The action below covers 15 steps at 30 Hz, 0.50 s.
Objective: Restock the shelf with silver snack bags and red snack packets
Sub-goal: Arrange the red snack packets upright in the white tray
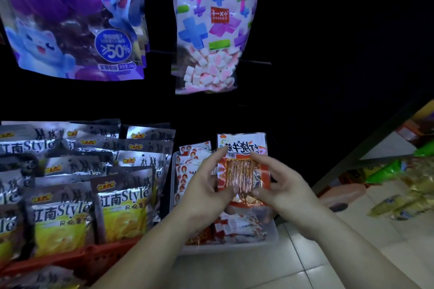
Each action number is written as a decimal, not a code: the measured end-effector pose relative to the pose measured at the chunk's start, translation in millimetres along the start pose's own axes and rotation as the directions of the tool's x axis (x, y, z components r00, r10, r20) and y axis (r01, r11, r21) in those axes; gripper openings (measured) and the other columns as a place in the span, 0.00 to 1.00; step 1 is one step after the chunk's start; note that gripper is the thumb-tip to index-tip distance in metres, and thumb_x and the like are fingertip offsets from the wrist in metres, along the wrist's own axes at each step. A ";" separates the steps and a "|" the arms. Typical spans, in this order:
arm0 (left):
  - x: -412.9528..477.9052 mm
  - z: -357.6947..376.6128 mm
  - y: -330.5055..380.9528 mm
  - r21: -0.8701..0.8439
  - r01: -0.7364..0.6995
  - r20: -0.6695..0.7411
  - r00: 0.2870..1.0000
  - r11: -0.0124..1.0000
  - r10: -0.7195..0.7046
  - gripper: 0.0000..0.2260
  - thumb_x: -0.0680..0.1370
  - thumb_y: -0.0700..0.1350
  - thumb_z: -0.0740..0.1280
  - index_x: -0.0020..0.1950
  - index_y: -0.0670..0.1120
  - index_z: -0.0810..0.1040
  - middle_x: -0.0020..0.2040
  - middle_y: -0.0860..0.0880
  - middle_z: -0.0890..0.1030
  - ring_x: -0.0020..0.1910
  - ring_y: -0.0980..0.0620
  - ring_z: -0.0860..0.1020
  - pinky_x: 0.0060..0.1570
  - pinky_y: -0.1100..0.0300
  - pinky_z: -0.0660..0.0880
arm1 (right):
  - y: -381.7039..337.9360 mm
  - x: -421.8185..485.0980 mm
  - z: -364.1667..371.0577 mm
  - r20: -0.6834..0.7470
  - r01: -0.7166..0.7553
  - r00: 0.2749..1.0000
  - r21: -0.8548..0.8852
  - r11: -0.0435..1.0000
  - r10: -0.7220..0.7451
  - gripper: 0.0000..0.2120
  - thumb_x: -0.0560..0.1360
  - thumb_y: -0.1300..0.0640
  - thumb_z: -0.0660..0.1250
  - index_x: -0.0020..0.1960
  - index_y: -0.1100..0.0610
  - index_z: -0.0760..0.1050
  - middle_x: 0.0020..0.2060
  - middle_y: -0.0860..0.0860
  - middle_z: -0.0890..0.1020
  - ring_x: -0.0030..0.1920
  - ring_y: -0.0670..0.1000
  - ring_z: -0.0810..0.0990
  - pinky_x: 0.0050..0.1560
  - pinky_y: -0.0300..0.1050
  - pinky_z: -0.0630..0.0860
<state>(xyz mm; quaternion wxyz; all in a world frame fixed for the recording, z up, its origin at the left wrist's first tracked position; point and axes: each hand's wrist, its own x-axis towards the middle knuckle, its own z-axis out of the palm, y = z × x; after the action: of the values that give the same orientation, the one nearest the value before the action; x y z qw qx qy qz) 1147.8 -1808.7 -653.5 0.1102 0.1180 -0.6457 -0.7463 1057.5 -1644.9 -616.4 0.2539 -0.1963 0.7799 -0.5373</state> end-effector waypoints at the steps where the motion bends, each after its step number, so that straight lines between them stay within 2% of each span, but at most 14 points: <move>1: 1.0 0.4 -3.6 0.001 -0.035 -0.021 0.999 0.999 0.035 0.31 0.80 0.32 0.69 0.73 0.64 0.70 0.59 0.64 0.78 0.46 0.67 0.82 0.45 0.54 0.84 | 1.8 2.2 0.3 -0.071 -0.001 0.997 -0.053 0.999 -0.003 0.29 0.78 0.71 0.69 0.68 0.41 0.75 0.52 0.47 0.86 0.47 0.52 0.88 0.40 0.62 0.85; 3: 2.4 2.4 -11.4 0.133 -0.176 -0.085 0.978 0.975 0.189 0.25 0.80 0.32 0.67 0.68 0.60 0.76 0.63 0.60 0.75 0.56 0.64 0.79 0.52 0.58 0.82 | 3.2 7.0 -2.6 -0.243 0.028 0.968 -0.141 0.990 -0.062 0.21 0.78 0.66 0.71 0.60 0.41 0.80 0.52 0.50 0.85 0.45 0.47 0.87 0.45 0.56 0.85; 5: 3.0 6.8 -18.2 0.382 -0.334 -0.091 0.915 0.862 0.394 0.20 0.79 0.31 0.67 0.62 0.54 0.80 0.62 0.60 0.74 0.62 0.63 0.75 0.59 0.65 0.77 | 0.2 10.3 -3.9 -0.337 0.104 0.932 -0.113 0.988 -0.136 0.13 0.78 0.59 0.73 0.56 0.41 0.82 0.52 0.50 0.86 0.48 0.42 0.85 0.48 0.47 0.84; 6: 2.2 10.2 -21.4 0.481 -0.398 -0.048 0.878 0.781 0.477 0.18 0.77 0.31 0.67 0.58 0.52 0.81 0.61 0.59 0.75 0.62 0.60 0.75 0.58 0.66 0.76 | -4.0 9.8 -0.9 -0.322 0.135 0.939 0.012 0.991 -0.123 0.11 0.78 0.56 0.72 0.57 0.43 0.82 0.50 0.48 0.86 0.49 0.44 0.86 0.48 0.47 0.85; 8: -0.7 17.8 -29.3 0.648 -0.486 0.107 0.821 0.587 0.561 0.12 0.75 0.34 0.66 0.49 0.50 0.81 0.63 0.56 0.75 0.60 0.56 0.76 0.51 0.57 0.78 | -11.1 8.4 7.3 -0.209 0.094 0.977 0.288 0.953 -0.033 0.15 0.77 0.53 0.72 0.63 0.45 0.79 0.49 0.51 0.87 0.50 0.50 0.87 0.49 0.56 0.85; 9: -2.5 21.4 -33.4 0.707 -0.511 0.195 0.805 0.489 0.560 0.10 0.74 0.36 0.66 0.47 0.51 0.80 0.65 0.56 0.75 0.60 0.53 0.75 0.48 0.54 0.78 | -9.8 9.5 10.0 -0.194 0.079 0.981 0.313 0.947 -0.018 0.18 0.76 0.55 0.73 0.65 0.46 0.78 0.50 0.52 0.87 0.51 0.51 0.87 0.51 0.59 0.84; 10: -3.8 23.6 -38.9 0.720 -0.540 0.271 0.797 0.436 0.539 0.08 0.74 0.38 0.66 0.46 0.51 0.79 0.66 0.57 0.75 0.59 0.52 0.75 0.47 0.54 0.78 | -6.3 10.6 10.3 -0.226 0.083 0.974 0.273 0.959 -0.020 0.19 0.76 0.58 0.73 0.66 0.46 0.77 0.50 0.53 0.87 0.52 0.52 0.86 0.55 0.61 0.82; 11: -4.4 25.2 -43.5 0.698 -0.559 0.317 0.802 0.447 0.507 0.08 0.74 0.40 0.67 0.46 0.53 0.79 0.68 0.59 0.75 0.59 0.54 0.75 0.49 0.56 0.77 | -1.4 12.5 7.9 -0.271 0.082 0.962 0.212 0.974 -0.022 0.21 0.77 0.63 0.73 0.66 0.45 0.77 0.51 0.52 0.87 0.54 0.52 0.86 0.59 0.62 0.81; 12: -5.3 25.0 -44.7 0.651 -0.556 0.320 0.819 0.517 0.477 0.07 0.76 0.42 0.67 0.48 0.54 0.79 0.68 0.62 0.75 0.59 0.57 0.75 0.52 0.58 0.76 | 0.8 13.1 4.5 -0.309 0.063 0.951 0.159 0.985 -0.011 0.23 0.78 0.66 0.71 0.66 0.44 0.77 0.52 0.51 0.87 0.55 0.53 0.85 0.61 0.64 0.80; 14: -2.2 20.6 -45.5 0.538 -0.441 0.206 0.895 0.718 0.396 0.07 0.78 0.48 0.68 0.54 0.58 0.76 0.67 0.65 0.75 0.59 0.65 0.75 0.55 0.63 0.74 | 5.8 14.7 -5.7 -0.310 0.010 0.950 0.129 0.992 0.031 0.24 0.79 0.69 0.68 0.65 0.44 0.78 0.52 0.49 0.87 0.55 0.55 0.85 0.60 0.66 0.80; 15: 2.3 18.5 -45.5 0.512 -0.372 0.091 0.920 0.774 0.382 0.08 0.78 0.50 0.69 0.55 0.59 0.75 0.66 0.66 0.75 0.61 0.65 0.75 0.57 0.64 0.74 | 7.9 15.6 -10.2 -0.277 -0.014 0.959 0.158 0.987 0.058 0.23 0.79 0.70 0.67 0.65 0.45 0.78 0.52 0.50 0.87 0.54 0.56 0.86 0.59 0.65 0.81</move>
<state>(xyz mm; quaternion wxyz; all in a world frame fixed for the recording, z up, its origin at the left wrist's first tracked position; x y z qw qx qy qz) 1139.2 -1785.6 -696.0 0.2273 0.0182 -0.8321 -0.5057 1038.6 -1643.7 -623.7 0.1649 -0.0837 0.7676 -0.6137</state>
